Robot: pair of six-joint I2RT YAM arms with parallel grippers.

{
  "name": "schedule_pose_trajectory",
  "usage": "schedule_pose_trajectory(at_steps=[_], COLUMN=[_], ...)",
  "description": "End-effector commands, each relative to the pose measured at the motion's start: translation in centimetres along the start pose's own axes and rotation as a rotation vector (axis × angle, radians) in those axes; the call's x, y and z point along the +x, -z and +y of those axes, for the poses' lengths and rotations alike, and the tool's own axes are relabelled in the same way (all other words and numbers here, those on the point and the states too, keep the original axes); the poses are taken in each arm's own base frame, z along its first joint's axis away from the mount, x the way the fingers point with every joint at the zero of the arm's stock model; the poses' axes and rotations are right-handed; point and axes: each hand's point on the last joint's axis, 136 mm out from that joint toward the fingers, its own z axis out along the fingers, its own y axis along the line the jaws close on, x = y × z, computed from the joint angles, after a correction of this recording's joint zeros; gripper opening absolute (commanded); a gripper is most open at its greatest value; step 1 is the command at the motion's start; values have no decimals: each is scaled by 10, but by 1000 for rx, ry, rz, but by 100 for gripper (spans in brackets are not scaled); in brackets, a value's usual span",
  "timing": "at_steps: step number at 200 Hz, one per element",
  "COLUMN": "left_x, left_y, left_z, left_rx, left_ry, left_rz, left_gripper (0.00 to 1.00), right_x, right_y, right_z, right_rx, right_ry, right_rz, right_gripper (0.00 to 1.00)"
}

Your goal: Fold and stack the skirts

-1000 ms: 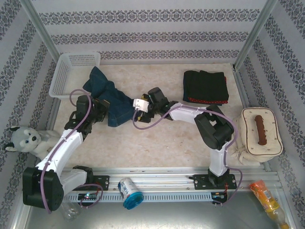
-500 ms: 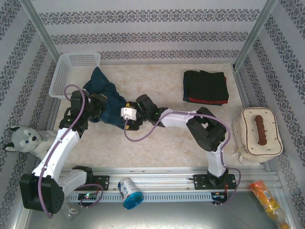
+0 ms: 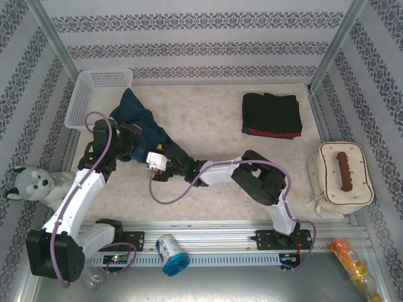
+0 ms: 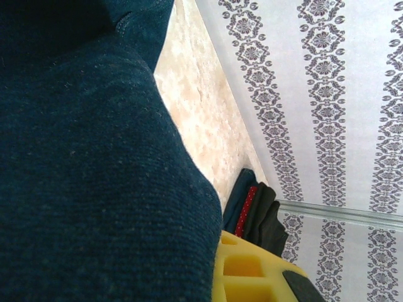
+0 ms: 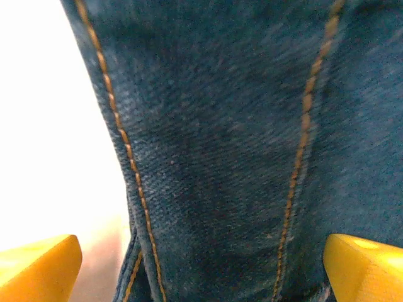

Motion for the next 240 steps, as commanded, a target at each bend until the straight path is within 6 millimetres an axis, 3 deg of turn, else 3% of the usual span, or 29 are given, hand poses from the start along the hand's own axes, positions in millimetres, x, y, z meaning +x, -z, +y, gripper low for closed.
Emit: schedule_pose_trajectory(at_steps=[1,5,15,33,68,102,132,152,168,193,205,223,240], left_x=[-11,-11,-13,-20,-32,-43,-42,-34,-34,-27,-9,40,77], left_y=[16,17,21,34,78,143,194,204,186,110,59,-26,-116], left_z=[-22,-22,-26,-44,-130,-217,-269,-293,-300,-288,-281,-265,-222], left_rx=[68,72,87,129,238,401,514,602,617,548,515,457,322], left_ry=[8,9,8,-46,-358,-641,-830,-887,-888,-857,-865,-915,-942], left_rz=[-43,-44,-55,-89,-113,-227,-311,-288,-244,-102,9,229,403], left_gripper=[0,0,0,0,0,0,0,0,0,0,0,0,20], right_x=[-5,-5,-5,-17,-87,-151,-198,-209,-194,-140,-104,-39,33], right_y=[-5,-5,-3,12,83,158,204,223,224,213,206,190,172], right_z=[-46,-50,-66,-87,-106,-116,-100,-91,-90,-102,-111,-118,-120], right_rx=[241,261,345,409,244,21,-222,-362,-409,-446,-456,-439,-341], right_ry=[-76,-86,-123,-138,-215,-299,-362,-441,-502,-728,-874,-1067,-1235], right_rz=[21,24,33,34,-119,-214,-324,-378,-374,-317,-298,-196,-13], right_gripper=[90,83,49,0,0,0,0,0,0,0,0,0,0])
